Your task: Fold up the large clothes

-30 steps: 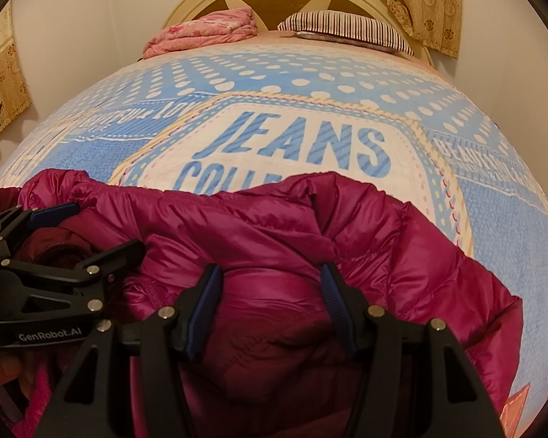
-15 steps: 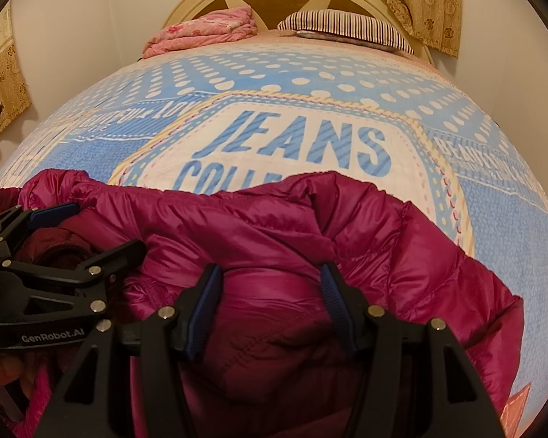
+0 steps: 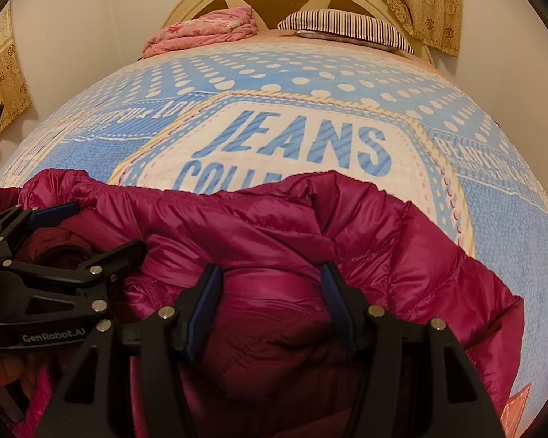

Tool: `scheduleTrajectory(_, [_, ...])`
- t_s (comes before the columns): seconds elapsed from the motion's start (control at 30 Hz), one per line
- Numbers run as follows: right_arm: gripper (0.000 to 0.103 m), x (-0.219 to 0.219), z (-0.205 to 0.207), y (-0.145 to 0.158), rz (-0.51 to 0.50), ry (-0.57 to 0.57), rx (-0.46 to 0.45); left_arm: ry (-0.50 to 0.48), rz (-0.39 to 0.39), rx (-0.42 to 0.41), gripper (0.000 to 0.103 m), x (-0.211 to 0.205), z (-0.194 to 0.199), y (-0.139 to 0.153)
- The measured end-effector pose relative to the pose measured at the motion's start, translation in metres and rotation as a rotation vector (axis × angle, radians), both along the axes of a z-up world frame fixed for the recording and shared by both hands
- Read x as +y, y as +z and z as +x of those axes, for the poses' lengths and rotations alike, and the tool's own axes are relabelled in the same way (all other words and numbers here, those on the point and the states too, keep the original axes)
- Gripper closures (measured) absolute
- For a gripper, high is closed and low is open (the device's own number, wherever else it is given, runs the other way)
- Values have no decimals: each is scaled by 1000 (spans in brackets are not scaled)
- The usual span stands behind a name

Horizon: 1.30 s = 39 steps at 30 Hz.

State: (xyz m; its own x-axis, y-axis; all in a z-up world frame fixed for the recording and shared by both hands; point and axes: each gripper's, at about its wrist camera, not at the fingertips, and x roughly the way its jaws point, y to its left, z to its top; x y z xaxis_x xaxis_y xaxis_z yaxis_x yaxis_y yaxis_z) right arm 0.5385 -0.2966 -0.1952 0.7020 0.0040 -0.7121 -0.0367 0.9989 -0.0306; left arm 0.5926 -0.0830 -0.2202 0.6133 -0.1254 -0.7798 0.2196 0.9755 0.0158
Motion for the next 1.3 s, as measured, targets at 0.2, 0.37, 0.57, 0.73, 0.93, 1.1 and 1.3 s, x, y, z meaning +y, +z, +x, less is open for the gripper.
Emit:
scheduleTrajectory(0.2, [43,2,2,-1,-21,4,18,-7,35,30,3,-3,6,6])
scheduleTrajectory(0.37, [31,-7,-16,27,-75,-17,-30,16,-64,-28,3,26,-23,59])
scheduleTrajectory(0.57, [27,-46,-104,54,37,-54,-54,-1,-4,-91,4,81,-130,85])
scheduleTrajectory(0.73, [26,-55,-195,36,99,-33,10,-16,-2,-43,3,126,-234,66])
scheduleTrajectory(0.93, [23,-61,-300,3,132,-86,59,30,17,-34,4,163,-336,40])
scheduleTrajectory(1.1, [23,-63,-352,-10,158,-153,50,41,-23,-27,4,165,-378,27])
scheduleTrajectory(1.3, [23,-56,-385,-14,183,-171,33,34,-39,-7,4,158,-406,15])
